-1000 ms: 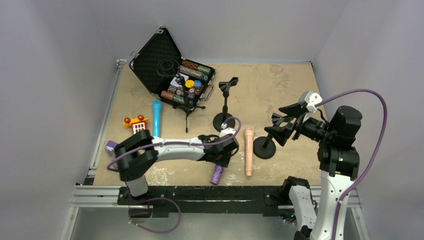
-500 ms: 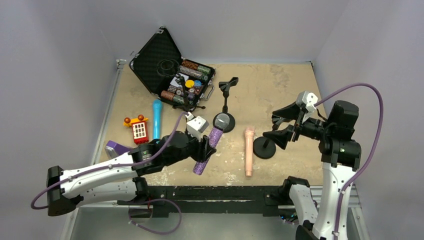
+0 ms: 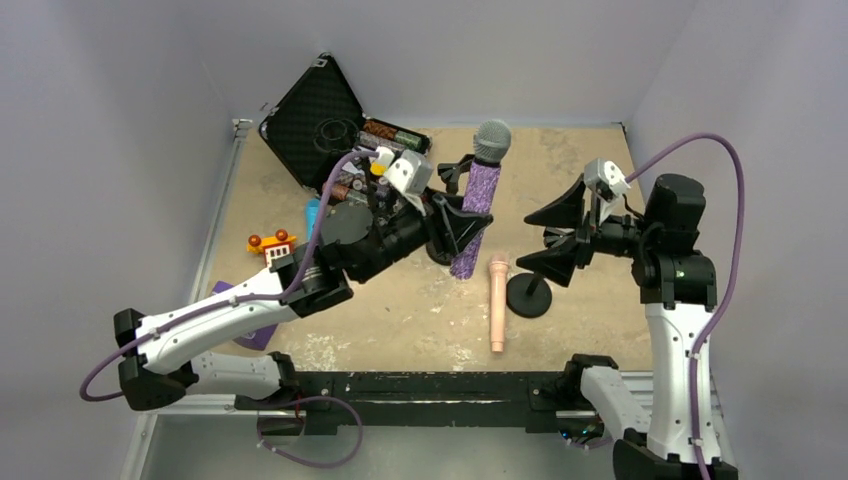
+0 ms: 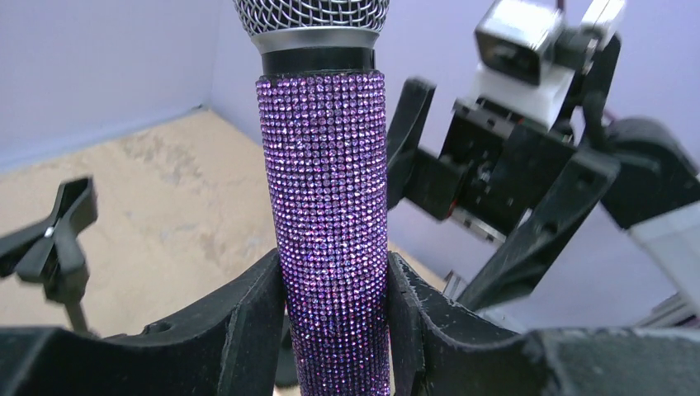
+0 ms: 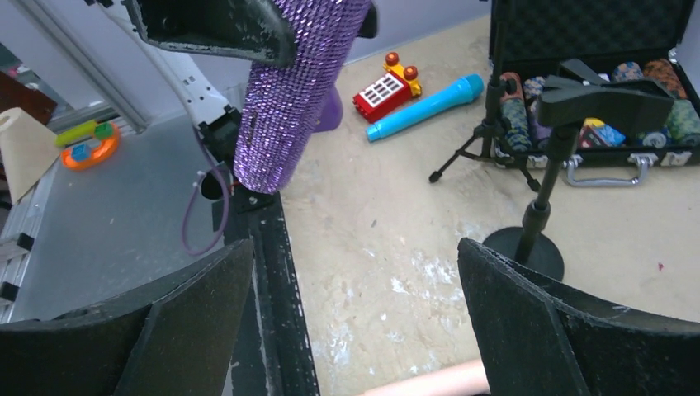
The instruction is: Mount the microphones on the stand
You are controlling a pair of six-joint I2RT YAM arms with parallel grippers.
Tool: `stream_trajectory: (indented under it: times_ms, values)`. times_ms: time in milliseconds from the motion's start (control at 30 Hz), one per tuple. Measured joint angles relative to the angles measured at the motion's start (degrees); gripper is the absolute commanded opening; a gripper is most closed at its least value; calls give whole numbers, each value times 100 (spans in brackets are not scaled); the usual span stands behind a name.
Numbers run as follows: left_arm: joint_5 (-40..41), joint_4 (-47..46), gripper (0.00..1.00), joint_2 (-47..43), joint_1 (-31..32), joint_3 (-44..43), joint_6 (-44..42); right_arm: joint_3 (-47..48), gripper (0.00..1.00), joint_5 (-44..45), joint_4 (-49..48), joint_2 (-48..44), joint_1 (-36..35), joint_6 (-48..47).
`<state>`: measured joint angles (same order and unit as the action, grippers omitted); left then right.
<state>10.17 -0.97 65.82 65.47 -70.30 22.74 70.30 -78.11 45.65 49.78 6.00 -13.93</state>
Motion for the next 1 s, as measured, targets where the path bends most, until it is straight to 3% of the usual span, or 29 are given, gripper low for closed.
stream_trajectory:
  times_ms: [200,433,567,700,733,800,833,867,967,1000]
  values:
    - [-199,-566,0,885,-68,-876,33,-216,98,22,-1580,109,-356,1547]
    - [-492,-715,0,1469,-96,-1152,173,-337,98,-269,-2813,575,-553,2944]
    - [-717,-723,0,1764,-103,-1357,299,-601,92,-319,-3458,610,-826,3641]
    - [-890,-809,0,1906,-122,-1482,380,-916,69,-402,-4146,621,-975,4256]
    - [-914,-815,0,1908,-131,-1488,393,-957,58,-400,-4262,627,-975,4339]
    - [-935,-837,0,1908,-142,-1488,417,-1027,19,-431,-4507,638,-973,4531]
    - [-911,-833,0,1910,-162,-1488,398,-1067,6,-511,-4631,629,-975,4631]
    - [-933,-813,0,1912,-188,-1486,444,-1113,0,-527,-4756,592,-981,4684]
    - [-1001,-859,3,1906,-225,-1443,516,-1224,0,-503,-4964,522,-975,4833]
    - [-1016,-885,16,1897,-232,-1410,520,-1252,0,-501,-4972,492,-975,4846]
